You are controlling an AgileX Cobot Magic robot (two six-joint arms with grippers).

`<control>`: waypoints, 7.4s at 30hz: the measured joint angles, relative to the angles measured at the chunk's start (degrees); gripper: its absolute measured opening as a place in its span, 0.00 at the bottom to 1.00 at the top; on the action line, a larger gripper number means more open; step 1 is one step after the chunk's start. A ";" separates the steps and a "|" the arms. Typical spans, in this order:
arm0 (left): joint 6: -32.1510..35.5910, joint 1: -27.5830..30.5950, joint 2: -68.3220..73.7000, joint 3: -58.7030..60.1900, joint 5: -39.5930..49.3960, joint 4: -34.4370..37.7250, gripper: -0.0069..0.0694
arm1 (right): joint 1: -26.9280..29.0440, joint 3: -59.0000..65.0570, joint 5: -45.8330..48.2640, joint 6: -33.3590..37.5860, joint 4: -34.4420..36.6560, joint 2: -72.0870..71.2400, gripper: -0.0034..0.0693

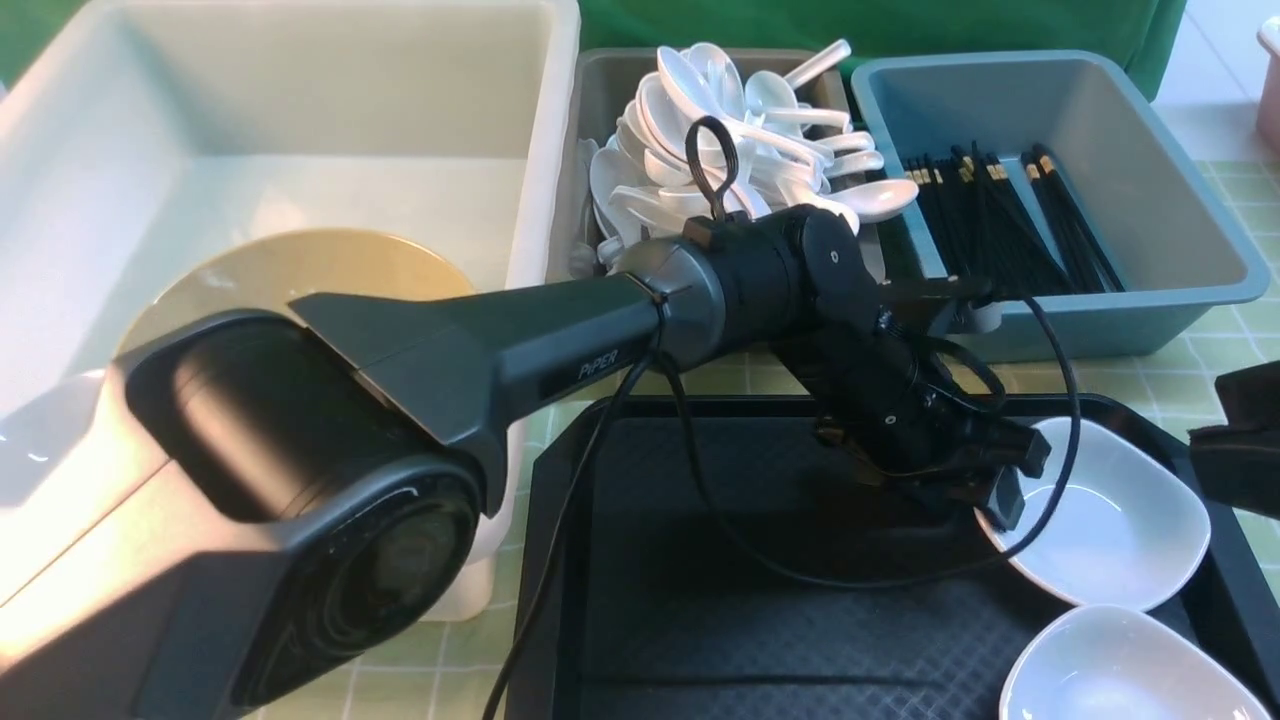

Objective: On green table put chopsticks spoon bowls plates into blue grey white boxes.
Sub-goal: 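Grasp the small white bowl on the black tray by its rim with the left gripper, then place the white bowl into the white bin with the other dishes with the left gripper, then grasp the small white bowl on the black tray by its rim with the left gripper, then place the white bowl into the white bin with the other dishes with the left gripper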

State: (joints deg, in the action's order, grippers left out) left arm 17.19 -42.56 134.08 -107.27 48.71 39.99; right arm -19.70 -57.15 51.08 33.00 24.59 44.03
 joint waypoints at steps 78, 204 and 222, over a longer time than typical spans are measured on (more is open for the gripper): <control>-11.93 80.39 -40.50 32.88 18.97 -22.97 0.14 | -14.12 -27.43 -1.47 21.19 13.11 39.80 0.09; -21.70 71.73 -45.57 32.86 12.65 -40.37 0.11 | -16.23 -18.19 -5.34 25.17 24.64 33.98 0.08; -27.13 71.62 -39.87 32.97 11.43 -37.11 0.21 | -16.23 -18.19 -4.67 20.74 24.69 33.98 0.10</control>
State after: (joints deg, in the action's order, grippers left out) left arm -9.95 29.06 94.21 -74.31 60.15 2.88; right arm -35.93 -75.34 46.41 53.73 49.27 78.01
